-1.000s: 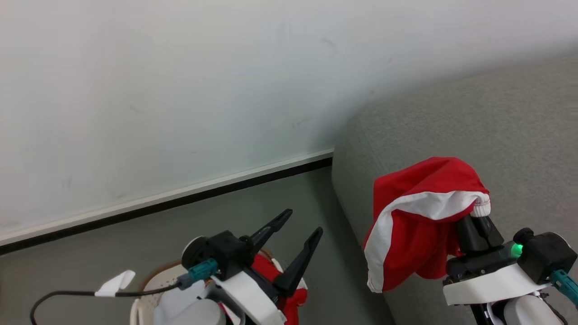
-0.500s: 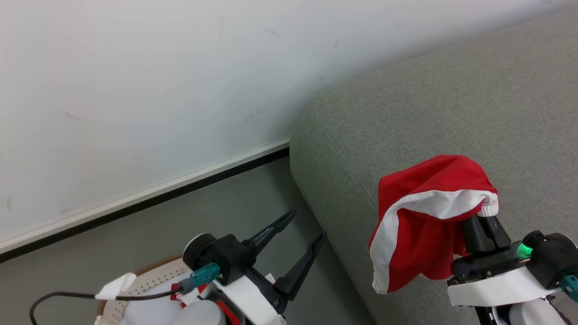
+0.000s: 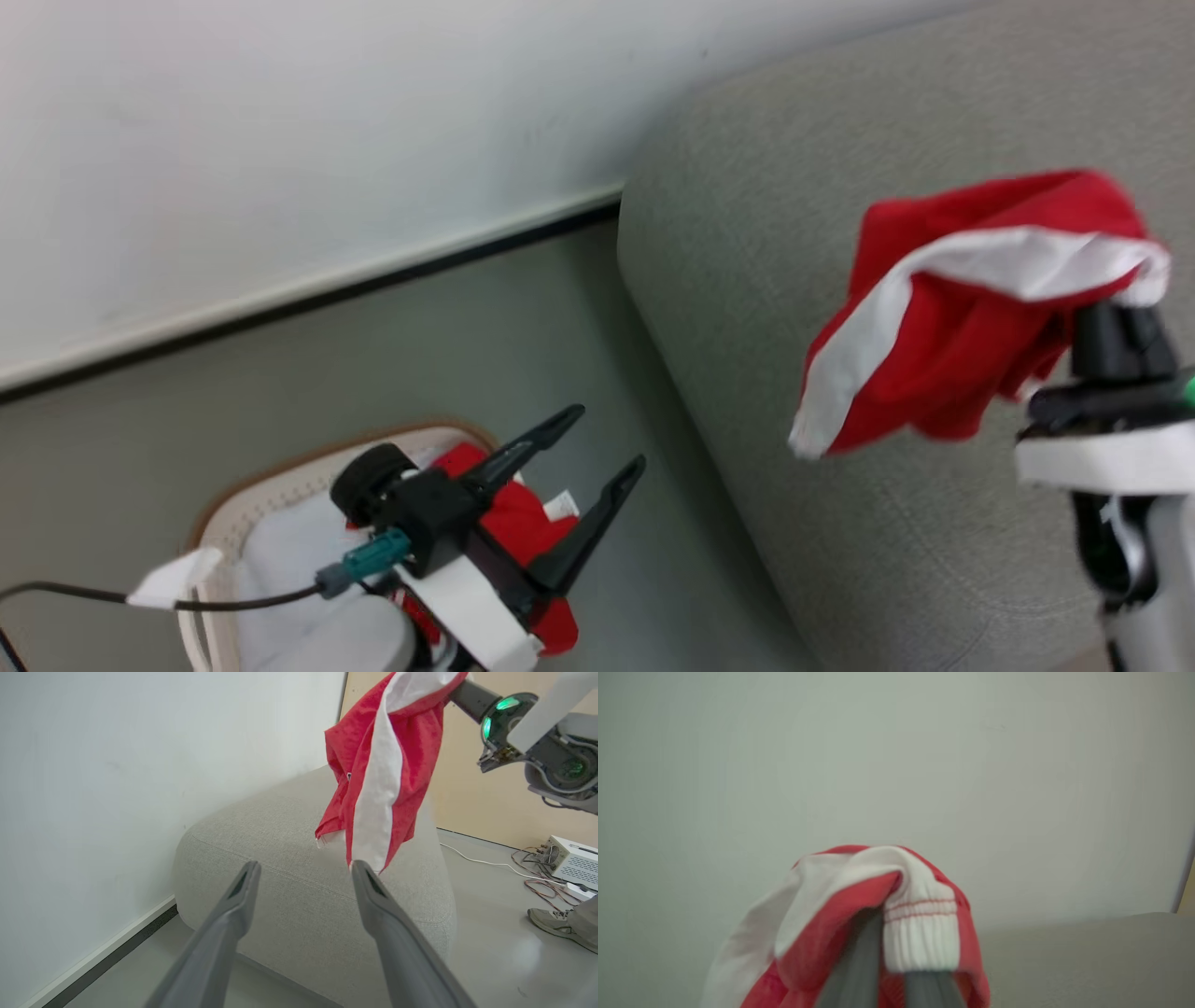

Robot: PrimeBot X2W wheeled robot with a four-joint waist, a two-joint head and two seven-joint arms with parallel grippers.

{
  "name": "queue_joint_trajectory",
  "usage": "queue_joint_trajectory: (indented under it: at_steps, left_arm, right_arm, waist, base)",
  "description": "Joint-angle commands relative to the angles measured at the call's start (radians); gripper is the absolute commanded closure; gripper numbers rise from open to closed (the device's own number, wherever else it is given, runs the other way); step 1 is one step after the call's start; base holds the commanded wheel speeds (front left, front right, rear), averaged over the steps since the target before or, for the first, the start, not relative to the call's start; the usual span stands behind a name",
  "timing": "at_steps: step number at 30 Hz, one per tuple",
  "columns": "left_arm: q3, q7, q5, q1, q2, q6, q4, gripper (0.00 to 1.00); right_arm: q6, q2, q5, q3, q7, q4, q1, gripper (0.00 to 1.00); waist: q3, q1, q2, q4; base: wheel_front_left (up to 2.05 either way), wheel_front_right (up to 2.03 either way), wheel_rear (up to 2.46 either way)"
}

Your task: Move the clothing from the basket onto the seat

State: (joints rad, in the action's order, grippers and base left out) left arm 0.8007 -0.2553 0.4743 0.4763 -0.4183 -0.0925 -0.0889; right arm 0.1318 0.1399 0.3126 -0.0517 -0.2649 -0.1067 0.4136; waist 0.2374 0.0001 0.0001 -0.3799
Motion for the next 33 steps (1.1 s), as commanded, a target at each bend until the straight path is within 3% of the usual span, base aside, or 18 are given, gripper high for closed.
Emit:
queue_joint_trajectory:
  at_steps: [1,7,15,23,31,33]
  left_arm:
    - [-0.005,0.005,-0.008,0.014,-0.019,-0.004,0.011,0.00]
    - [-0.021,0.014,-0.001,0.038,-0.103,-0.017,0.080,0.00]
    - [-0.044,0.008,0.014,0.065,-0.178,-0.027,0.135,0.00]
    - [-0.056,-0.002,0.020,0.079,-0.202,-0.030,0.147,0.00]
    - [-0.059,-0.009,0.027,0.078,-0.193,-0.034,0.129,0.00]
    - [-0.061,-0.010,0.029,0.074,-0.187,-0.035,0.121,0.00]
  right_arm:
    - [-0.002,0.005,0.009,0.017,0.001,-0.011,0.039,1.00]
    - [-0.002,0.040,0.007,0.125,0.038,-0.079,0.183,1.00]
    - [-0.002,0.086,-0.021,0.365,0.111,-0.141,0.344,1.00]
    - [-0.002,0.101,-0.131,0.489,0.226,-0.237,0.427,1.00]
    - [-0.002,0.080,-0.299,0.547,0.459,-0.363,0.413,1.00]
    - [-0.002,0.085,-0.325,0.538,0.510,-0.373,0.409,0.58]
  waist:
    - [0.074,-0.0001,-0.0001,0.041]
    - [0.206,-0.0001,-0.0001,0.096]
    - [0.340,-0.0001,-0.0001,0.166]
    - [0.401,-0.0001,-0.0001,0.204]
    - [0.395,-0.0001,-0.0001,0.212]
    - [0.384,-0.0001,-0.0001,0.211]
  base:
    - [0.00,0.00,0.00]
    - [0.00,0.00,0.00]
    - [0.00,0.00,0.00]
    - [0.00,0.00,0.00]
    - [0.00,0.00,0.00]
    - [0.00,0.00,0.00]
